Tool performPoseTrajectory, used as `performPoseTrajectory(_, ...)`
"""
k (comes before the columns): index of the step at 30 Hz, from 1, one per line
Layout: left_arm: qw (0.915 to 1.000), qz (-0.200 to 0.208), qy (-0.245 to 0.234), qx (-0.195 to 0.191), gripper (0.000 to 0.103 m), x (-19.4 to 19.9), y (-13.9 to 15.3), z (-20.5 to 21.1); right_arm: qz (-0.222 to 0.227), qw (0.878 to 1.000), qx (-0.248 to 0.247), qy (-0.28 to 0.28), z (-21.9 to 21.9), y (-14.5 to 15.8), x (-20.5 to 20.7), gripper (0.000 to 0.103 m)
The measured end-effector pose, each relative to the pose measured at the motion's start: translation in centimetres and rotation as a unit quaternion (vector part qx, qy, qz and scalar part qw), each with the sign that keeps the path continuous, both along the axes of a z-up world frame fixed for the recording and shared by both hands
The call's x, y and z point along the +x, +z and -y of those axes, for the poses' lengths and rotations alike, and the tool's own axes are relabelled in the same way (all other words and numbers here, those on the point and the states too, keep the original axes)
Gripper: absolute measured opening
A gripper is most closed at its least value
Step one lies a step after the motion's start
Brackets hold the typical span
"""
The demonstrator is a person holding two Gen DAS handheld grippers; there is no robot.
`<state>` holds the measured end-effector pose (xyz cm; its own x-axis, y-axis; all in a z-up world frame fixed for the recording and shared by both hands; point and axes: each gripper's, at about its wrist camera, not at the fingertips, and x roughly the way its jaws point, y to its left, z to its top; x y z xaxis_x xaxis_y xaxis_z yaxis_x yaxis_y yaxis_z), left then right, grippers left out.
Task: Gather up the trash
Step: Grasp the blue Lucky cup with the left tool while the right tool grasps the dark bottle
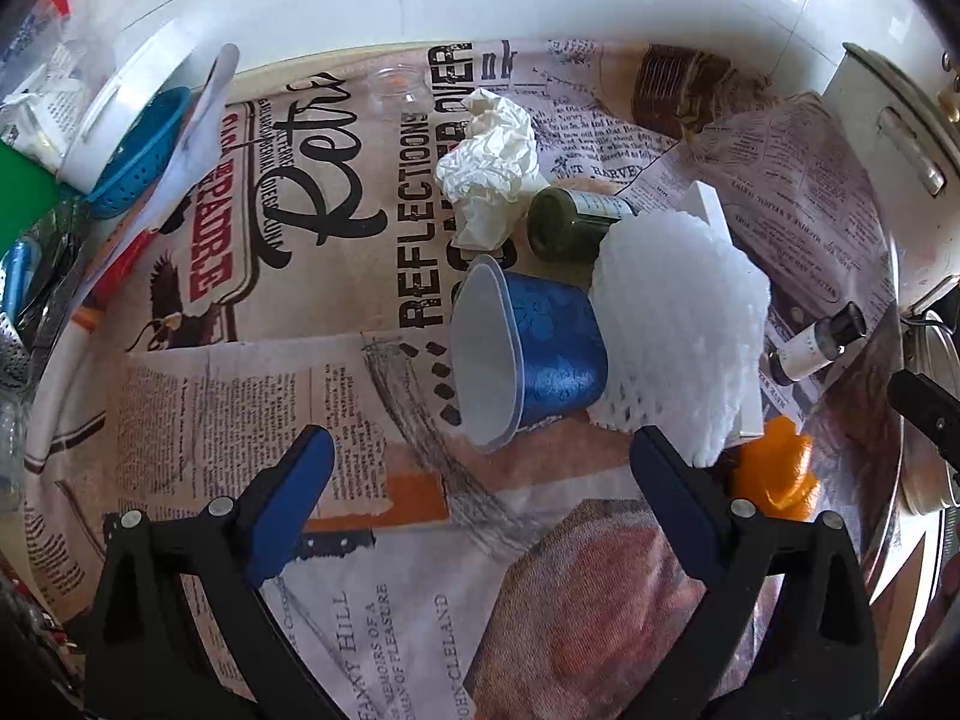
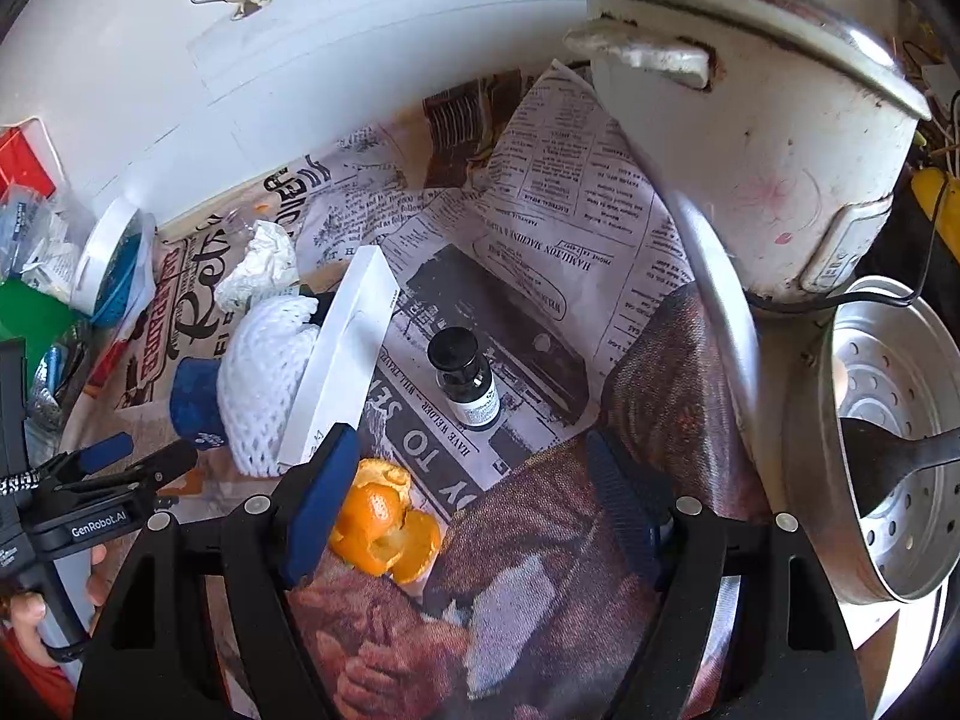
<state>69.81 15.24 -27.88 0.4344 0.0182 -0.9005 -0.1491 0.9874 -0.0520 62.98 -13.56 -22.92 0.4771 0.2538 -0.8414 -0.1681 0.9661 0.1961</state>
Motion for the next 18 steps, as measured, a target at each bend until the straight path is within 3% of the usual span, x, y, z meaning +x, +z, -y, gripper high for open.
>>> performPoseTrajectory(7, 0.9999, -0.01, -0.007, 0.003, 0.085, 2.5, -2.1, -0.1, -0.024, 1.0, -0.012, -0.014, -0.7, -3.2, 2.0, 0.069)
performPoseTrajectory(14, 0.9998, 0.004, -0.006, 0.019, 0.067, 2.7, -2.1, -0.4, -0.035, 0.999, -0.011, -0.017, -0.7, -5.0, 3.4, 0.049)
performPoseTrajectory(18, 0.9997, 0.008, -0.01, 0.022, 0.047, 2.5, -1.9, -0.6, -0.032, 0.999, -0.008, -0.005, -1.3, -5.3, 3.8, 0.028)
